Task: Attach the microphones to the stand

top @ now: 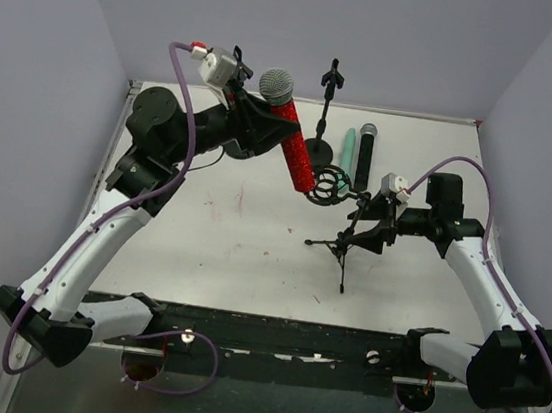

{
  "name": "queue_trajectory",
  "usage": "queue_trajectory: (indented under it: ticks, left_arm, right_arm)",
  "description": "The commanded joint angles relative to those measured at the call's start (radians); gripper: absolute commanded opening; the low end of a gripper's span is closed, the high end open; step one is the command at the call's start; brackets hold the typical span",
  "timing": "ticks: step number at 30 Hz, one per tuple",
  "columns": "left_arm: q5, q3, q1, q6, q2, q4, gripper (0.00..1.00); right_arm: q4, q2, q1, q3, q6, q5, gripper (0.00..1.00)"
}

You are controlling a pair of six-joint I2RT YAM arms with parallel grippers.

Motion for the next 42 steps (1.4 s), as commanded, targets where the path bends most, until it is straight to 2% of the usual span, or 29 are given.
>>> queue_trajectory:
  ticks: [1,17,22,33,38,42]
  left_arm:
    - [0.0,0.074,-0.031,-0.021,0.076,0.042,0.0]
    - [-0.026,0.15,-0.077,0.028,0.221,0.061,0.0]
    - [-0.031,0.137,-0.095,0.132,0.218,0.041,0.0]
    - [-0.018,0.155,-0.094,0.232,0.245,-0.014,0.0]
    - [0.025,0.141,-0.103,0.313,0.241,-0.056,0.0]
    - [0.061,0.117,-0.114,0.324,0.233,-0.055,0.0]
  right_arm:
    - [-0.013,0.011,-0.009,-0.001,-0.001,0.018,0.68]
    - [-0.019,0.021,-0.01,-0.001,-0.009,0.019,0.68]
    - [-0.021,0.024,-0.01,-0.001,-0.009,0.019,0.68]
    - [-0.024,0.028,-0.01,-0.001,-0.012,0.019,0.68]
    - [-0.022,0.028,-0.01,-0.003,-0.013,0.016,0.68]
    - [-0.028,0.032,-0.01,0.0,-0.021,0.015,0.68]
